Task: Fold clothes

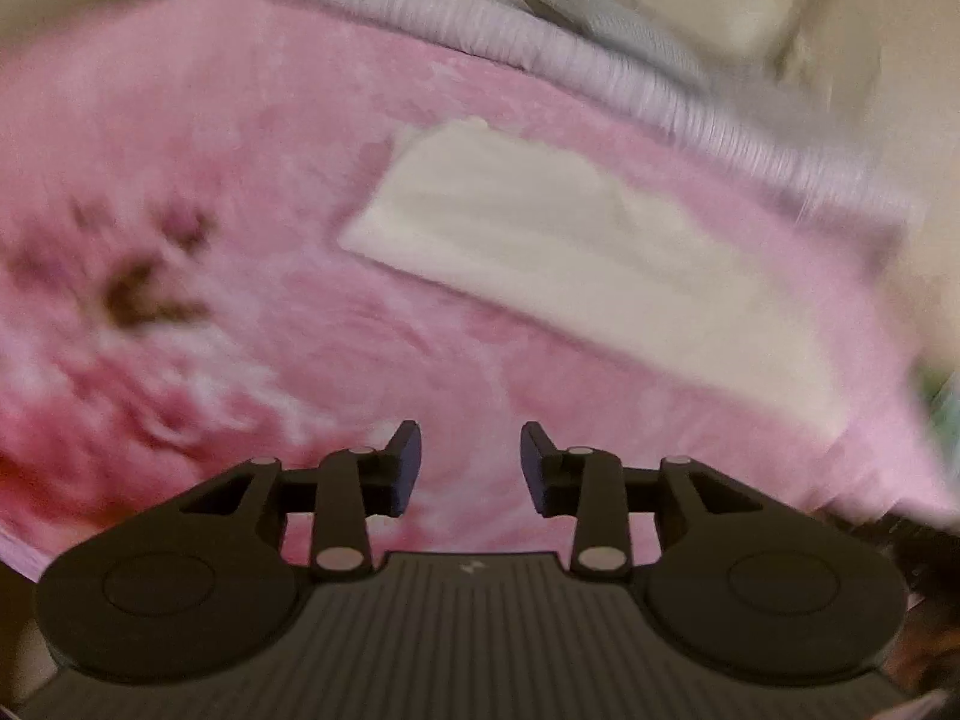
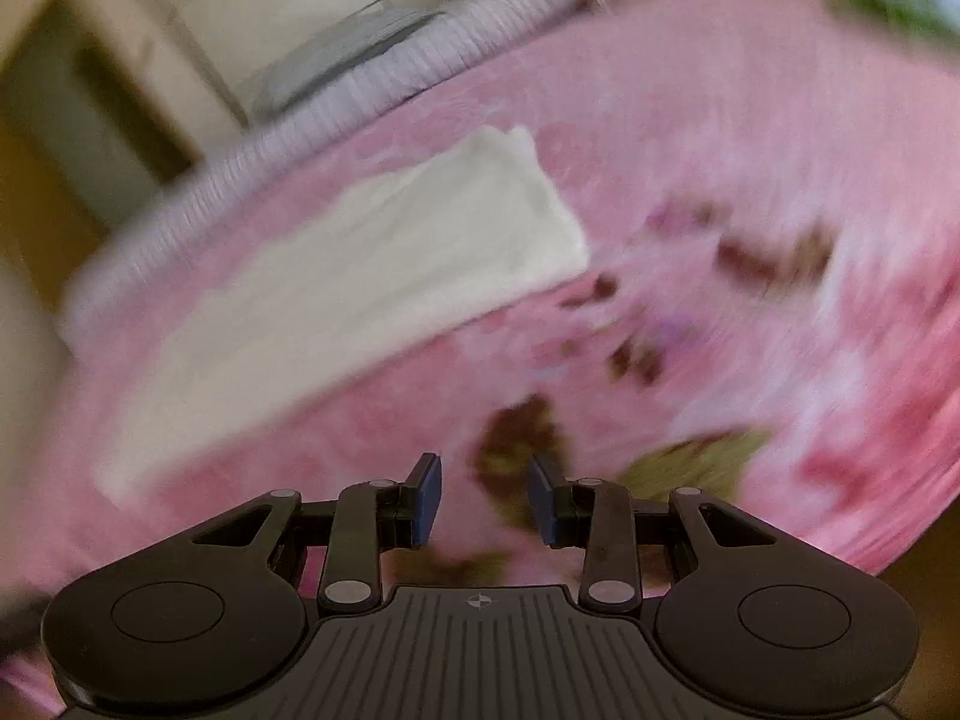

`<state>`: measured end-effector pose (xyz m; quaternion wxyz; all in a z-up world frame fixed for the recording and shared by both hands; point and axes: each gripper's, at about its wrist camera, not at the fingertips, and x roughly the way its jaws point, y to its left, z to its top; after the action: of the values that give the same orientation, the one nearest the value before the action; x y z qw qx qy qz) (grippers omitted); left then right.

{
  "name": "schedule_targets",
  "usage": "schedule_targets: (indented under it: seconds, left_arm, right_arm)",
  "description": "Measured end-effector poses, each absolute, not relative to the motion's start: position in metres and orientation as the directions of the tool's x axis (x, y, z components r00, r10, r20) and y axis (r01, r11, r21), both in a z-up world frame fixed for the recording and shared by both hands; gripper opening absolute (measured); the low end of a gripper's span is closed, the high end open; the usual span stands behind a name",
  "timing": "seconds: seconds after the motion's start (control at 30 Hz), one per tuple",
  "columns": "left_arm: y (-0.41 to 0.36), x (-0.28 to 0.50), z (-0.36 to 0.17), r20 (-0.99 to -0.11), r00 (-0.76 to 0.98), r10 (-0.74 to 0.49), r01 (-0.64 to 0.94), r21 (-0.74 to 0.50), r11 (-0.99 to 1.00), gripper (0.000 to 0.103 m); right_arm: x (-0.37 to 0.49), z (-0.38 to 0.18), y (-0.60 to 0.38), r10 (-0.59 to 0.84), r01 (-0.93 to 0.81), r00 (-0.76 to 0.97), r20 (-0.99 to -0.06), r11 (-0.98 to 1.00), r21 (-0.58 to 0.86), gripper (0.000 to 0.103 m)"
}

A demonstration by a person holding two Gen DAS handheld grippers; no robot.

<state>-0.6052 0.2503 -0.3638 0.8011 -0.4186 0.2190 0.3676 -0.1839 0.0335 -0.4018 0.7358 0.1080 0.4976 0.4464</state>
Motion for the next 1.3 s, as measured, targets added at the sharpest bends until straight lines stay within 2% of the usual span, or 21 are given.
schedule_targets:
  seconds: [0.07,0.13,0.17,0.23,0.4,0.47,0.5,0.57,0.6,0.63,0.7,0.87,1.03,1.3]
  left_arm:
    - [0.271,-0.616,-0.376,-0.613,0.682,0.400,-0.725,-0.638,0.260,0.040]
    - [0.288,-0.619,-0.380,-0.588,0.686,0.429,-0.702,-0.689,0.179,0.042]
    - [0.297,-0.618,-0.382,-0.583,0.681,0.444,-0.699,-0.697,0.157,0.045]
    - [0.312,-0.613,-0.386,-0.581,0.669,0.464,-0.696,-0.708,0.116,0.050]
    - [0.351,-0.600,-0.403,-0.591,0.647,0.482,-0.677,-0.736,0.004,0.051]
    - [0.358,-0.594,-0.409,-0.582,0.652,0.486,-0.672,-0.740,0.014,0.046]
    - [0.362,-0.590,-0.411,-0.577,0.655,0.488,-0.670,-0.742,0.021,0.039]
    - [0.366,-0.582,-0.413,-0.577,0.658,0.483,-0.691,-0.719,0.083,0.021]
    - [0.365,-0.581,-0.412,-0.573,0.660,0.486,-0.696,-0.709,0.109,0.015]
    - [0.364,-0.580,-0.411,-0.567,0.661,0.491,-0.701,-0.701,0.135,0.013]
    - [0.358,-0.581,-0.405,-0.562,0.657,0.503,-0.717,-0.672,0.186,0.007]
    - [0.333,-0.592,-0.389,-0.540,0.661,0.521,-0.728,-0.630,0.270,0.006]
    - [0.289,-0.618,-0.379,-0.525,0.690,0.499,-0.704,-0.648,0.292,0.006]
    - [0.228,-0.658,-0.378,-0.581,0.685,0.439,-0.723,-0.615,0.314,0.006]
  right_arm:
    - [-0.162,-0.419,0.029,0.833,-0.340,0.022,-0.553,0.527,0.779,0.038]
    - [-0.145,-0.434,0.031,0.864,-0.168,-0.002,-0.504,0.497,0.852,0.050]
    - [-0.139,-0.437,0.034,0.869,-0.127,0.010,-0.494,0.491,0.862,0.052]
    - [-0.130,-0.441,0.042,0.874,-0.072,0.041,-0.484,0.485,0.871,0.054]
    - [-0.115,-0.447,0.068,0.863,0.018,0.095,-0.495,0.496,0.868,0.054]
    - [-0.110,-0.448,0.078,0.857,0.041,0.117,-0.503,0.502,0.864,0.054]
    - [-0.108,-0.448,0.081,0.855,0.035,0.126,-0.502,0.502,0.864,0.054]
    - [-0.105,-0.447,0.090,0.850,-0.004,0.155,-0.503,0.510,0.860,0.050]
    - [-0.104,-0.446,0.094,0.842,-0.032,0.166,-0.513,0.524,0.851,0.024]
    - [-0.103,-0.447,0.096,0.836,-0.060,0.174,-0.521,0.537,0.842,0.012]
    - [-0.104,-0.448,0.094,0.838,-0.091,0.182,-0.515,0.536,0.840,0.009]
    - [-0.121,-0.432,0.079,0.847,-0.203,0.216,-0.486,0.525,0.826,0.007]
    - [-0.133,-0.423,0.044,0.850,-0.205,0.200,-0.488,0.523,0.827,0.007]
    - [-0.172,-0.424,-0.047,0.834,-0.213,0.179,-0.522,0.551,0.807,0.007]
